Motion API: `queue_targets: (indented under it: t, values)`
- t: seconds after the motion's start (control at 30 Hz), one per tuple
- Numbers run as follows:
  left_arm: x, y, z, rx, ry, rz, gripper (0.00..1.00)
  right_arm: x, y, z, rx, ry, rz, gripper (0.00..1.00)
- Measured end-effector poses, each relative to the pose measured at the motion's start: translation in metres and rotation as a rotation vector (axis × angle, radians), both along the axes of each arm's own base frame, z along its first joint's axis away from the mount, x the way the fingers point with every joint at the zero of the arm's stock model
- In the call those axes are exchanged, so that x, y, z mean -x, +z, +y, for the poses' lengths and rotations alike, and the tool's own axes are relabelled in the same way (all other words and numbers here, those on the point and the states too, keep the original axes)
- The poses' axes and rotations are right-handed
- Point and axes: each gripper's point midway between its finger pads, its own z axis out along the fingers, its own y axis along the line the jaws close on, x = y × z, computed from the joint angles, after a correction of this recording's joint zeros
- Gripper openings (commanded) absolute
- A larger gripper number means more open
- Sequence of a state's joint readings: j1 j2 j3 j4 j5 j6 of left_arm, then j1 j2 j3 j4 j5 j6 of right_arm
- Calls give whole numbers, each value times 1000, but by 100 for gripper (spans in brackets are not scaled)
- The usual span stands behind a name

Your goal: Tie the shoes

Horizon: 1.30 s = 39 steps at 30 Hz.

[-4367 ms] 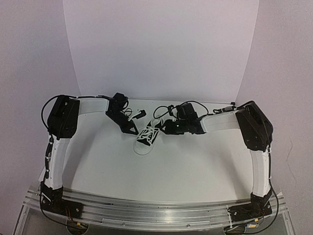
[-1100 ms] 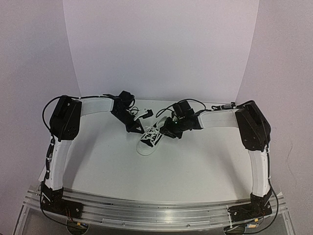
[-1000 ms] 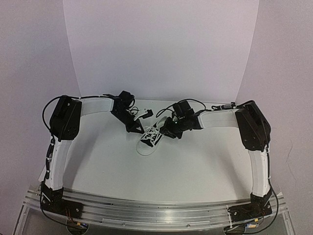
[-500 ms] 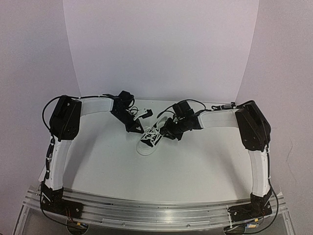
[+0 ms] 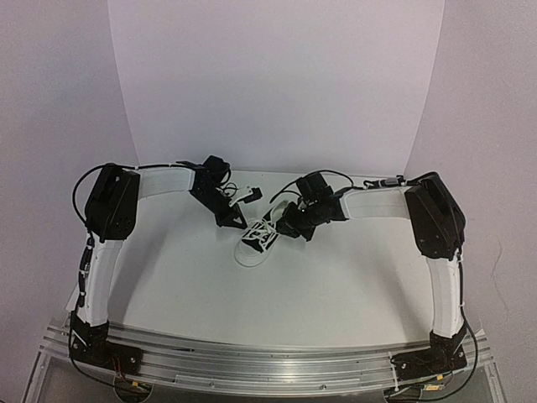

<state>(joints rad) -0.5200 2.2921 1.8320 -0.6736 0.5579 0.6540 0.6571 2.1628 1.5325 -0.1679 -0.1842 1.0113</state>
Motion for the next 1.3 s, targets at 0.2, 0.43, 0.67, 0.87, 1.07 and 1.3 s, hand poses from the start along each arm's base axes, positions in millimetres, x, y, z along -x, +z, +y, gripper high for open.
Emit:
queue_targets:
  t: [0.2,0.43,0.67,0.87,1.07,1.3]
  values:
    - [1,-1,1,-4,0,5,0,1,1,0,5,-2,13,6]
    - [1,-1,1,-4,0,5,0,4,1,0,1,1,32,19]
    - [1,-1,1,-4,0,6,0,10,7,-3,8,5,51,14]
    - [1,-1,1,-4,-1,6,0,12,15,-3,1,10,45,1]
    - [1,-1,1,-4,0,6,0,13,14,-3,4,14,50,0]
    - [-3,-2,3,-18,11,-11,0,13,14,-3,4,14,49,0]
